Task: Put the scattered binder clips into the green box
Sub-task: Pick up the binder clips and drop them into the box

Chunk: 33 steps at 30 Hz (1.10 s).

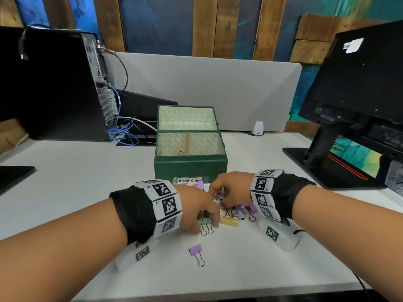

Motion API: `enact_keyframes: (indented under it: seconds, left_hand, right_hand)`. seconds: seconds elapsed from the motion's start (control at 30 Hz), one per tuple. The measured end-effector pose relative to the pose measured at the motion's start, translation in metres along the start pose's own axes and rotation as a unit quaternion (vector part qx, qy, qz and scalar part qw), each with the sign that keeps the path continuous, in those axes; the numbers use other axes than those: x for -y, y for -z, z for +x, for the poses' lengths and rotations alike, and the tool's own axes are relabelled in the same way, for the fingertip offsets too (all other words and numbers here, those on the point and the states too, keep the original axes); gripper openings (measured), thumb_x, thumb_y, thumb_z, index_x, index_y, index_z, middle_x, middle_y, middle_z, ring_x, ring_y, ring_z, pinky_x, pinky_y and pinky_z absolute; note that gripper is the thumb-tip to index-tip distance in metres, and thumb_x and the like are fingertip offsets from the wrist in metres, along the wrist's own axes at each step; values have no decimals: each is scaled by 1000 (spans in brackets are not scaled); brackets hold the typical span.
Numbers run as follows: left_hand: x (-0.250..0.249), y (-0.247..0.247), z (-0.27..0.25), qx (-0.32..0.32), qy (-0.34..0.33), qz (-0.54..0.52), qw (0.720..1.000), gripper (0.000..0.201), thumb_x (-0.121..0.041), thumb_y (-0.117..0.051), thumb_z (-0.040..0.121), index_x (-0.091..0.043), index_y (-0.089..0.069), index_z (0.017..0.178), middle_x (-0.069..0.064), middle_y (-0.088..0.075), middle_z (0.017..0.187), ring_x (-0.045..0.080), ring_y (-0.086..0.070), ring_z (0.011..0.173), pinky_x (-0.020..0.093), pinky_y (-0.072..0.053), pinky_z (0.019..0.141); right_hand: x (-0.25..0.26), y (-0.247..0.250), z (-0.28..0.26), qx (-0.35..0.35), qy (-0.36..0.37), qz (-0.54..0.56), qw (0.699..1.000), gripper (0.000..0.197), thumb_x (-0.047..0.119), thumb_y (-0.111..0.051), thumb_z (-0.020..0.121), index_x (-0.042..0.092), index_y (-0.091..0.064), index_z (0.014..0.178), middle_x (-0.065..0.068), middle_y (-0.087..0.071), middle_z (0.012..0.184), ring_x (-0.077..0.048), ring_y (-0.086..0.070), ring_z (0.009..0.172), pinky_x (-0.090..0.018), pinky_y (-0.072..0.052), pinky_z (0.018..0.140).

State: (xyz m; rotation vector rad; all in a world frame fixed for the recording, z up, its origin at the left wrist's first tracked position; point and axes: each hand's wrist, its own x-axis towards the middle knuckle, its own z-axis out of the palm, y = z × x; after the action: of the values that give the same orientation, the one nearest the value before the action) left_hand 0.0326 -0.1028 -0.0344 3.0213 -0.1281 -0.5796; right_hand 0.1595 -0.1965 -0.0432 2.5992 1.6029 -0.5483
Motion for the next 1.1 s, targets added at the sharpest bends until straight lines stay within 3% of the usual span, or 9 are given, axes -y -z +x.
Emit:
enact_keyframes:
  seconds: [0.17, 0.3, 0.47, 0.57, 0.67, 0.83, 0.9, 1.0, 1.1]
  left_hand:
    - [3, -1, 0, -10, 18, -17, 1000, 31, -25, -65, 84, -29, -61, 115, -9, -53, 109, 8, -48, 92, 25, -45, 87]
    - [4, -1, 0, -11, 27, -17, 999, 28, -25, -66, 83, -27, -61, 110, -11, -48, 102, 10, -51, 96, 27, -45, 88]
    - [6, 0, 1, 1, 21, -18, 1000, 33, -19, -63, 85, -31, -60, 115, -8, -56, 120, 14, -56, 105, 26, -47, 89]
    - [6, 0, 1, 0, 28, -10, 1000, 37, -19, -64, 84, -31, -58, 118, -6, -56, 121, 15, -55, 103, 25, -46, 88]
    - [7, -1, 0, -13, 44, -9, 999, 37, -19, -64, 83, -30, -57, 117, -6, -55, 119, 10, -49, 93, 23, -43, 84]
    - [10, -4, -2, -26, 54, -12, 998, 31, -19, -65, 80, -28, -59, 108, -12, -48, 99, 9, -46, 85, 19, -41, 68]
    - [13, -5, -2, -28, 53, -16, 998, 23, -17, -64, 79, -28, -61, 99, -11, -49, 96, 10, -47, 83, 24, -46, 74]
    - [19, -5, -2, -24, 52, -29, 998, 18, -14, -64, 77, -30, -56, 83, -10, -51, 92, 10, -49, 81, 26, -48, 79]
    - [25, -3, 0, -24, 54, -40, 997, 20, -13, -65, 76, -30, -54, 76, -10, -51, 85, 10, -49, 78, 22, -46, 72]
  right_hand:
    - [-1, -1, 2, -4, -8, 10, 1000, 17, 21, -68, 81, 30, -55, 89, 8, -51, 97, -28, -69, 88, -35, -56, 79]
    - [-1, -1, 0, -18, -7, 31, 999, 35, 18, -67, 81, 27, -53, 112, 9, -51, 88, -21, -61, 68, -31, -55, 67]
    - [1, 3, -1, 1, 11, -7, 1000, 45, 18, -65, 84, 33, -53, 125, 7, -49, 94, -22, -61, 84, -27, -50, 70]
    - [-1, 0, 1, -15, 4, -23, 1000, 39, 17, -65, 81, 28, -56, 118, 4, -49, 95, -20, -56, 85, -28, -46, 71]
    - [-4, -2, 5, -14, -7, -8, 1000, 30, 15, -67, 78, 25, -58, 104, 3, -49, 95, -27, -66, 87, -31, -54, 72]
    - [-7, -3, 10, -20, -6, 1, 1000, 23, 16, -70, 76, 31, -53, 79, 4, -56, 97, -28, -70, 86, -36, -58, 78]
    - [-9, -4, 11, -25, -4, -1, 1000, 27, 15, -69, 75, 33, -50, 71, 9, -52, 88, -29, -69, 85, -38, -58, 78]
    - [-10, -4, 11, -25, 2, -7, 1000, 26, 14, -68, 76, 31, -50, 70, 9, -50, 84, -31, -69, 85, -36, -56, 75]
    - [-10, -3, 11, -25, 7, -12, 1000, 20, 15, -66, 77, 30, -54, 76, 11, -50, 83, -29, -68, 87, -34, -55, 75]
